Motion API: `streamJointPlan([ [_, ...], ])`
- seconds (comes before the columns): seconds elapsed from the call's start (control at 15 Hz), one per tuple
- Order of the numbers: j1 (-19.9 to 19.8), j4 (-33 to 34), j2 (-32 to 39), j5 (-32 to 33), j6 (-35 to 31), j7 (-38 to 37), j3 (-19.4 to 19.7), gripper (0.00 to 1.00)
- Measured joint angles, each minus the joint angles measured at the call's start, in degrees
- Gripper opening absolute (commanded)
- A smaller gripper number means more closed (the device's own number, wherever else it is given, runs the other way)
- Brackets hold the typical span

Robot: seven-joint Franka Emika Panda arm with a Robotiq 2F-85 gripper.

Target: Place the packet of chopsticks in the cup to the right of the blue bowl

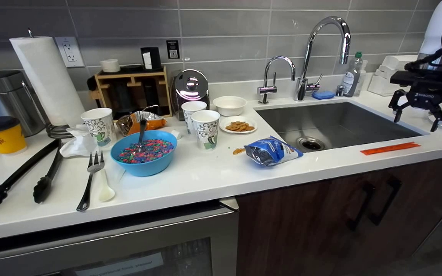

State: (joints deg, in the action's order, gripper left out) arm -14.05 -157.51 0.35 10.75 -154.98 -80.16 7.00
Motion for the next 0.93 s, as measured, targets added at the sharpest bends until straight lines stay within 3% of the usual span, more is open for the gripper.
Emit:
streamJointPlan([
  [0.4, 1.4, -0.1, 6.0, -0.6, -8.1, -0.2, 3.0, 1.00],
  [0.8, 5.0, 0.1, 9.5, -3.9, -10.4, -0.1, 5.9, 1.00],
  [0.93, 5.9, 0.1, 10.1, -5.7, -11.2, 0.1, 6.3, 0.93],
])
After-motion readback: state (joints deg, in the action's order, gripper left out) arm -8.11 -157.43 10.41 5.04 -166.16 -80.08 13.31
